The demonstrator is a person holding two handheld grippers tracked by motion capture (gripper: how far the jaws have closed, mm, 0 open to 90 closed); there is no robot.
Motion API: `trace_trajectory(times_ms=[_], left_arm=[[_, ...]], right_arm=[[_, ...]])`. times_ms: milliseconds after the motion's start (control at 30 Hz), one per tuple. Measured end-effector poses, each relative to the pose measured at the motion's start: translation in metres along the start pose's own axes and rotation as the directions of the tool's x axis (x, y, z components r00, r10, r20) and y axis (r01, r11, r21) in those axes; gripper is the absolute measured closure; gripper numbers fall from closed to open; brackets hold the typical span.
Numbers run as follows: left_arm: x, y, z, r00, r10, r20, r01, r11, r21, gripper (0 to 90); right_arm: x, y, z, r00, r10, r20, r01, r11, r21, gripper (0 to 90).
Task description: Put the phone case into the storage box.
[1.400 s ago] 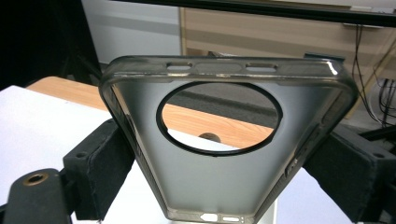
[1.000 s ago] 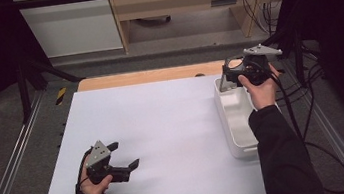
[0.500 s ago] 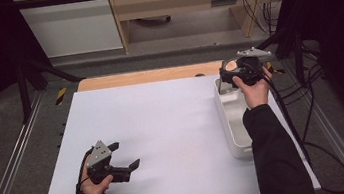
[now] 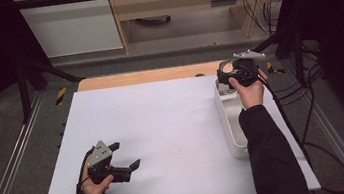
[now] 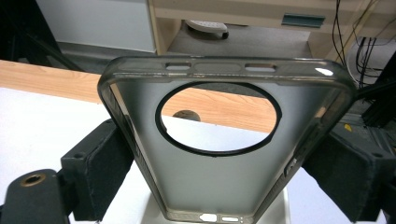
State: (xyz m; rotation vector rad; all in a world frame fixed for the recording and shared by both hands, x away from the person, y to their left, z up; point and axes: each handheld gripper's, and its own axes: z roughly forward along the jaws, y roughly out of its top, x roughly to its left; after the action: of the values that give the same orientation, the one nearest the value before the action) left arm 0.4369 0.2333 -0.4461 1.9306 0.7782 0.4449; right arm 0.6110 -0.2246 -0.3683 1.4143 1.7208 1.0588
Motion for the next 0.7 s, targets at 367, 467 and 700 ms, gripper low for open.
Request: trace_trajectory(times_ms=[367,467,700], left_arm=[[0.000,0.000,0.001,1.0000,0.002,0.001,-0.002,1.0000,0.007,2.0],[0.000,0.000,0.002,1.0000,0.003,0.001,-0.003,1.0000,0.008,2.0],[0.000,0.000,0.002,1.0000,0.003,0.001,-0.003,1.0000,0.009,2.1]], right_arm=[[-0.006,-0.010,0.009,0.9996,0.021,0.017,-0.022,0.999,0.033,12.0],[-0.006,-0.010,0.011,0.9996,0.022,0.019,-0.023,0.999,0.034,12.0],[-0.005,-0.013,0.016,0.9994,0.024,0.024,-0.025,0.998,0.050,12.0]])
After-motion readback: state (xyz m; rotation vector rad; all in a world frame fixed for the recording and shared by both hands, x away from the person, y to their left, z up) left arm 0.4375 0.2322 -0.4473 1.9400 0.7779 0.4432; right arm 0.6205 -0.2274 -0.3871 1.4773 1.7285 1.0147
